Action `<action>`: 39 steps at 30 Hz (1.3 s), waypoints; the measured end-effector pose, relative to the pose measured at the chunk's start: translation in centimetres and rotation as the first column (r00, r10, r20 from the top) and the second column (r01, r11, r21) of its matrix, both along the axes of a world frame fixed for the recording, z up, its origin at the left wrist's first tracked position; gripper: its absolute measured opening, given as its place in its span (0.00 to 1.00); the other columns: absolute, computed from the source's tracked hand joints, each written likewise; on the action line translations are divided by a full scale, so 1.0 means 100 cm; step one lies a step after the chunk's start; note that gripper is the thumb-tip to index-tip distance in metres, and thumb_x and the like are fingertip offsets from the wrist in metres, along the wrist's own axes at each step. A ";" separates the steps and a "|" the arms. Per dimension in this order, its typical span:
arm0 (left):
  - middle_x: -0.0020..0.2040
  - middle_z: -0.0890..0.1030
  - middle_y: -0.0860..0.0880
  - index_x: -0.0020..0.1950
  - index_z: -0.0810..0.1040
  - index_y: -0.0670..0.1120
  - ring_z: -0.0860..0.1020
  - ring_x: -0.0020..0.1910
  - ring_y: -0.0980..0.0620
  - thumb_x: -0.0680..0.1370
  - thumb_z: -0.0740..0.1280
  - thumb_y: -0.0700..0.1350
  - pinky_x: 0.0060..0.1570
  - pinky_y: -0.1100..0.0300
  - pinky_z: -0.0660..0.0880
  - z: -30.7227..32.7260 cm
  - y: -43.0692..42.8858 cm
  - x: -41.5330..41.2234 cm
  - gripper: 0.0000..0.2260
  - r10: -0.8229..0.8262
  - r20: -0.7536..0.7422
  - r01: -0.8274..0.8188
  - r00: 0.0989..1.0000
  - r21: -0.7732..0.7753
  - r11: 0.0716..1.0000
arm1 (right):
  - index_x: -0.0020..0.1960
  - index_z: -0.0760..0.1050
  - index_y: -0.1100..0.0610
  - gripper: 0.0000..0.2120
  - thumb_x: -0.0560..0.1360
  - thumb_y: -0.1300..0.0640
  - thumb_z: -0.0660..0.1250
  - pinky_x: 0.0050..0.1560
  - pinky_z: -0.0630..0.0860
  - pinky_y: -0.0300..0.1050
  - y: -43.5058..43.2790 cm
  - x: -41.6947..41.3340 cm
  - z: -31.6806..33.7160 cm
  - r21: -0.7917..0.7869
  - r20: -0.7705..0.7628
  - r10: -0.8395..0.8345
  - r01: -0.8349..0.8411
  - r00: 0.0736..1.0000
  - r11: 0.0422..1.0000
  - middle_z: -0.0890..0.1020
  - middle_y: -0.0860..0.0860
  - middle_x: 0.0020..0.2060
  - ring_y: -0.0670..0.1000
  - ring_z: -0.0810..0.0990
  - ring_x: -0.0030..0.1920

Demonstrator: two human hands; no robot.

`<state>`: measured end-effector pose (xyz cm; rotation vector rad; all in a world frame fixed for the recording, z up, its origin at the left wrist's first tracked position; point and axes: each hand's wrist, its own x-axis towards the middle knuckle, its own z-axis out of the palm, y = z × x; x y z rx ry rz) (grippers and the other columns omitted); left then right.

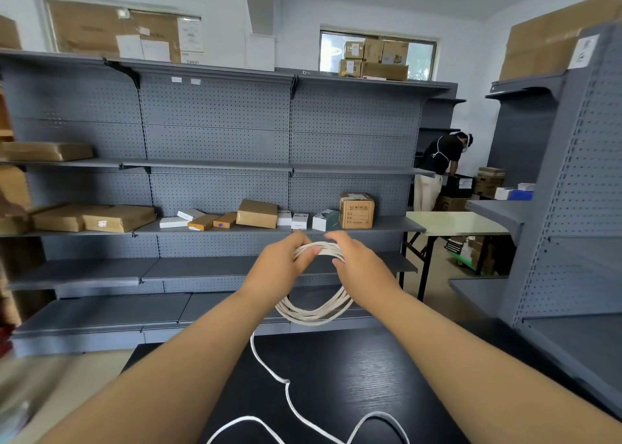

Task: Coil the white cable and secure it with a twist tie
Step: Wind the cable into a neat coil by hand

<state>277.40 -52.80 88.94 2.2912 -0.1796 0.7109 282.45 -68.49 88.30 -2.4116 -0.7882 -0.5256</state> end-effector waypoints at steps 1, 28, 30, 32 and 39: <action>0.30 0.72 0.53 0.46 0.73 0.49 0.68 0.30 0.56 0.79 0.61 0.54 0.30 0.68 0.65 -0.001 0.000 0.000 0.09 -0.004 0.004 0.004 1.000 0.013 1.000 | 0.62 0.62 0.44 0.16 0.78 0.58 0.58 0.49 0.74 0.53 0.000 0.000 0.001 -0.022 -0.017 0.017 -0.018 1.000 1.000 0.75 0.54 0.55 0.57 0.75 0.51; 0.34 0.74 0.53 0.43 0.74 0.51 0.72 0.33 0.62 0.79 0.58 0.54 0.33 0.73 0.66 -0.021 -0.007 -0.006 0.10 0.083 0.106 -0.038 0.991 -0.377 0.925 | 0.62 0.66 0.51 0.12 0.79 0.53 0.60 0.46 0.78 0.52 0.005 -0.023 0.007 0.161 -0.127 0.084 -0.063 0.988 0.985 0.75 0.48 0.46 0.51 0.75 0.39; 0.34 0.74 0.52 0.45 0.75 0.49 0.71 0.33 0.60 0.79 0.58 0.55 0.32 0.72 0.66 -0.020 -0.006 -0.006 0.12 0.095 0.106 -0.051 0.990 -0.360 0.932 | 0.63 0.66 0.52 0.13 0.79 0.53 0.59 0.46 0.78 0.54 0.005 -0.023 0.008 0.161 -0.121 0.090 -0.069 0.989 0.984 0.73 0.47 0.48 0.50 0.74 0.41; 0.33 0.73 0.53 0.46 0.75 0.48 0.70 0.32 0.59 0.79 0.58 0.55 0.32 0.71 0.66 -0.020 -0.006 -0.007 0.12 0.097 0.105 -0.052 0.990 -0.365 0.930 | 0.63 0.66 0.52 0.13 0.80 0.53 0.58 0.47 0.79 0.56 0.006 -0.022 0.007 0.175 -0.126 0.087 -0.065 0.988 0.982 0.72 0.47 0.48 0.50 0.74 0.44; 0.29 0.70 0.52 0.41 0.76 0.46 0.68 0.22 0.55 0.78 0.61 0.57 0.26 0.64 0.66 -0.021 -0.012 -0.011 0.16 -0.001 -0.018 -0.011 1.000 -0.659 0.752 | 0.59 0.69 0.52 0.09 0.80 0.54 0.58 0.44 0.79 0.59 0.009 -0.021 0.002 0.277 -0.078 0.040 -0.017 0.996 0.961 0.73 0.50 0.49 0.53 0.74 0.48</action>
